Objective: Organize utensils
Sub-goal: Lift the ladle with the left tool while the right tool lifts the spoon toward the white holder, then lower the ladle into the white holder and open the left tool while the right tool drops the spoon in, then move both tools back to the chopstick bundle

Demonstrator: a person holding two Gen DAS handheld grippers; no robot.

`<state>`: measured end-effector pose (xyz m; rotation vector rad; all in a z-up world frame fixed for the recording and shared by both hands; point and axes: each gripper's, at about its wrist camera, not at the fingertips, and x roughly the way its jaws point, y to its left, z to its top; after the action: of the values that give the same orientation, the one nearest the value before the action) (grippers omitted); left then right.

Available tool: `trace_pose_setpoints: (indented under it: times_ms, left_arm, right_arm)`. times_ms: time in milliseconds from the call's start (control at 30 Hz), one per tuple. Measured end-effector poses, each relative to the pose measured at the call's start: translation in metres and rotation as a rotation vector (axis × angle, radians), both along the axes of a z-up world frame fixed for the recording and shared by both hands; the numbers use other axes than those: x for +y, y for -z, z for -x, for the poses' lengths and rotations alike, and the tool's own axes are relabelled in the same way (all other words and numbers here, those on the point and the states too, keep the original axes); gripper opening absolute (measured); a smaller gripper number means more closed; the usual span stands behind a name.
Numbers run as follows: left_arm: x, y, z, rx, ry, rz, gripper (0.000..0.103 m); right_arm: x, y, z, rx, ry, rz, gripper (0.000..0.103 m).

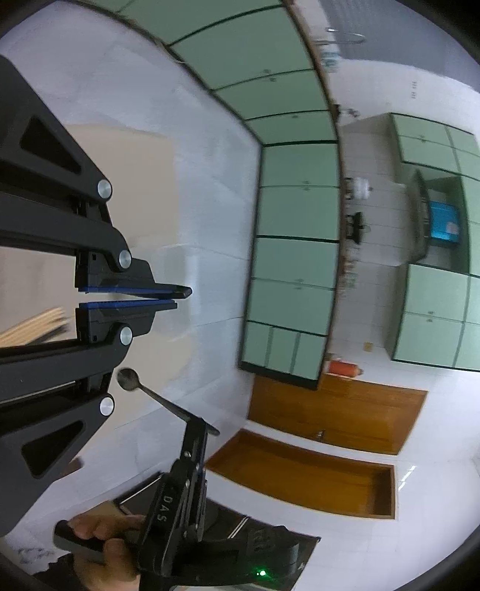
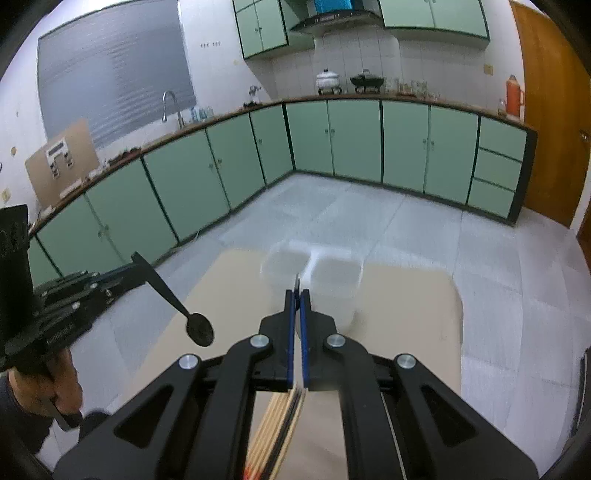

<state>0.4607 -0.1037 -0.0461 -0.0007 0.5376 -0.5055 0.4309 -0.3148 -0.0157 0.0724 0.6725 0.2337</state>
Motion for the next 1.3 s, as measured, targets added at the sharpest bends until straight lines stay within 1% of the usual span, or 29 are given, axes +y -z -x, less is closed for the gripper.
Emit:
trace_pose_setpoints:
  times_ms: [100, 233, 367, 467, 500, 533, 567, 633, 667, 700, 733, 767, 800, 833, 867, 900, 933, 967, 1000, 1100, 1133, 1167, 1233, 1300]
  left_arm:
    - [-0.019, -0.01, -0.036, -0.041, -0.013, 0.005, 0.003]
    - [-0.039, 0.001, -0.081, -0.05, -0.028, 0.008, 0.003]
    - [-0.049, 0.04, -0.117, 0.015, -0.046, -0.005, 0.003]
    - [-0.048, 0.068, -0.128, 0.071, -0.055, -0.01, 0.003]
    - [-0.046, 0.072, -0.131, 0.08, -0.056, -0.011, 0.003]
    - [-0.046, 0.08, -0.131, 0.091, -0.063, -0.017, 0.005]
    - [-0.044, 0.083, -0.131, 0.09, -0.068, -0.021, 0.007]
    - [-0.039, 0.086, -0.127, 0.089, -0.084, -0.029, 0.028]
    - [-0.035, 0.084, -0.124, 0.084, -0.088, -0.026, 0.032]
    - [-0.033, 0.081, -0.122, 0.08, -0.089, -0.024, 0.038]
    - [-0.03, 0.078, -0.117, 0.077, -0.09, -0.024, 0.041]
    - [-0.024, 0.073, -0.109, 0.07, -0.09, -0.029, 0.042]
    - [-0.018, 0.069, -0.098, 0.059, -0.089, -0.035, 0.046]
    - [-0.011, 0.065, -0.085, 0.048, -0.09, -0.041, 0.054]
    - [-0.005, 0.063, -0.073, 0.04, -0.092, -0.046, 0.058]
    - [0.002, 0.062, -0.057, 0.031, -0.094, -0.048, 0.066]
    - [0.01, 0.062, -0.04, 0.024, -0.093, -0.047, 0.072]
    - [0.018, 0.065, -0.02, 0.019, -0.088, -0.048, 0.073]
    - [0.025, 0.07, 0.002, 0.019, -0.084, -0.056, 0.076]
    - [0.039, 0.086, 0.058, 0.018, -0.098, -0.084, 0.084]
    - [0.043, 0.095, 0.08, 0.023, -0.1, -0.091, 0.085]
    - [0.048, 0.106, 0.105, 0.031, -0.098, -0.088, 0.085]
    - [0.049, 0.124, 0.146, 0.04, -0.091, -0.11, 0.086]
    - [0.052, 0.136, 0.174, 0.047, -0.095, -0.104, 0.086]
  right_arm:
    - [-0.003, -0.007, -0.04, -0.022, 0.026, -0.004, 0.002]
    - [-0.007, 0.008, -0.084, -0.022, 0.056, 0.008, 0.002]
    - [-0.015, 0.045, -0.118, 0.041, 0.085, 0.016, 0.002]
    - [-0.019, 0.07, -0.127, 0.093, 0.096, 0.006, 0.002]
    - [-0.018, 0.076, -0.128, 0.107, 0.094, 0.002, 0.003]
    - [-0.019, 0.081, -0.128, 0.117, 0.093, 0.0, 0.006]
    - [-0.019, 0.084, -0.125, 0.116, 0.099, 0.004, 0.007]
    - [-0.019, 0.085, -0.12, 0.111, 0.098, 0.001, 0.015]
    - [-0.018, 0.085, -0.115, 0.105, 0.099, -0.002, 0.017]
    - [-0.019, 0.082, -0.107, 0.091, 0.099, -0.007, 0.021]
    - [-0.021, 0.078, -0.101, 0.079, 0.099, -0.009, 0.023]
    - [-0.022, 0.074, -0.089, 0.065, 0.099, -0.007, 0.023]
    - [-0.024, 0.072, -0.077, 0.055, 0.1, -0.011, 0.023]
    - [-0.027, 0.071, -0.063, 0.049, 0.098, -0.018, 0.024]
    - [-0.029, 0.071, -0.05, 0.044, 0.095, -0.024, 0.026]
    - [-0.031, 0.073, -0.029, 0.033, 0.091, -0.029, 0.029]
    - [-0.033, 0.076, -0.008, 0.027, 0.088, -0.025, 0.032]
    - [-0.032, 0.084, 0.019, 0.02, 0.081, -0.015, 0.034]
    - [-0.031, 0.089, 0.037, 0.017, 0.076, -0.008, 0.036]
    - [-0.02, 0.12, 0.11, 0.015, 0.065, 0.039, 0.046]
    - [-0.014, 0.132, 0.134, 0.012, 0.063, 0.063, 0.048]
    - [-0.007, 0.145, 0.158, 0.01, 0.061, 0.078, 0.048]
    - [0.005, 0.168, 0.193, 0.034, 0.039, 0.082, 0.049]
    - [0.023, 0.187, 0.218, 0.047, 0.007, 0.11, 0.048]
